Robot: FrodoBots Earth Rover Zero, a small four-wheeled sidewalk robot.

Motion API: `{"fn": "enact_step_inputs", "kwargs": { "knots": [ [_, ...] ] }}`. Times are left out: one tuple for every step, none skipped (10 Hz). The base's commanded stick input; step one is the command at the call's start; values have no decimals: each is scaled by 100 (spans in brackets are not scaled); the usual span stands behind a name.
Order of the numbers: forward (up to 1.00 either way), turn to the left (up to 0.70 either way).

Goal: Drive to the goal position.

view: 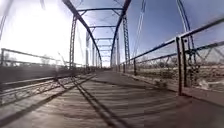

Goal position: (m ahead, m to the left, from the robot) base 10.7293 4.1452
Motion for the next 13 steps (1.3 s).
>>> {"fn": "enact_step_inputs", "kwargs": {
  "knots": [
    [100, 0],
    [100, 38],
    [100, 16],
    [100, 0],
    [100, 0],
    [100, 0],
    [100, 0],
    [100, 0],
    [100, 0],
    [100, 0],
    [100, 0],
    [100, 0],
    [100, 0]
  ]
}}
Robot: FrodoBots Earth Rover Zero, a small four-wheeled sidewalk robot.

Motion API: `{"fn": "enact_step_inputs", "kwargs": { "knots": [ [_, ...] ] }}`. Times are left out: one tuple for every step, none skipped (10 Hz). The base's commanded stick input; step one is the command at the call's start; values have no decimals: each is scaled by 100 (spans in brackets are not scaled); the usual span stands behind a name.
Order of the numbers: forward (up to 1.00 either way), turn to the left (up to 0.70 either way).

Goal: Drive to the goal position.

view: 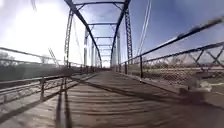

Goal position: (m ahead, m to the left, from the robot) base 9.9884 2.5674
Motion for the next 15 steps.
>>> {"fn": "enact_step_inputs", "kwargs": {
  "knots": [
    [100, 4],
    [100, 40],
    [100, 35],
    [100, 9],
    [100, 0],
    [100, 0],
    [100, 0],
    [100, 0],
    [100, 0],
    [100, 0],
    [100, 0],
    [100, 0],
    [100, 0],
    [100, 0],
    [100, 0]
  ]
}}
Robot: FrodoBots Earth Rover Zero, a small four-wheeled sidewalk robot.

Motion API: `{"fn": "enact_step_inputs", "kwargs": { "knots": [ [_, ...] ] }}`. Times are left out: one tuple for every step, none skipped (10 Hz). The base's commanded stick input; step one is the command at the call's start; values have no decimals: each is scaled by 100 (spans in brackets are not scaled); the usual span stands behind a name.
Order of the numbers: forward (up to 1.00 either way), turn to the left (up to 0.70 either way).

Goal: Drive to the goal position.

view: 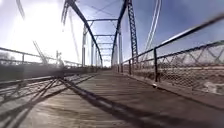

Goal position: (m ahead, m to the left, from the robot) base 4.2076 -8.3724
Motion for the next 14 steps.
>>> {"fn": "enact_step_inputs", "kwargs": {
  "knots": [
    [100, 0],
    [100, 0],
    [100, 38],
    [100, 40],
    [100, 38],
    [100, 34],
    [100, 0],
    [100, 0],
    [100, 0],
    [100, 0],
    [100, 0],
    [100, 0],
    [100, 0],
    [100, 0]
  ]
}}
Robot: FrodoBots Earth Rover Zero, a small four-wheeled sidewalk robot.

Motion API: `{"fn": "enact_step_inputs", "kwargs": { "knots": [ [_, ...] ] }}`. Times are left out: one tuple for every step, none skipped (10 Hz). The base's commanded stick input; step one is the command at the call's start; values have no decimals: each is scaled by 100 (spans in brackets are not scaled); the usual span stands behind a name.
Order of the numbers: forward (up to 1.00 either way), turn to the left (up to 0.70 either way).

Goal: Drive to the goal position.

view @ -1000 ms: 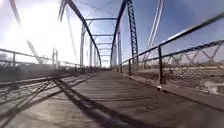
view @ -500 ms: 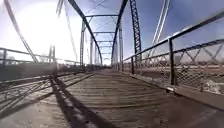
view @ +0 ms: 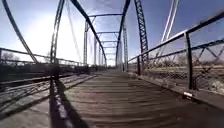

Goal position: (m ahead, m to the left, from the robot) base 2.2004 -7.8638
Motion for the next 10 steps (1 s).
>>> {"fn": "enact_step_inputs", "kwargs": {
  "knots": [
    [100, 0],
    [100, 0],
    [100, 0],
    [100, 0],
    [100, 0],
    [100, 0],
    [100, 0],
    [100, 0],
    [100, 0],
    [100, 0]
  ]
}}
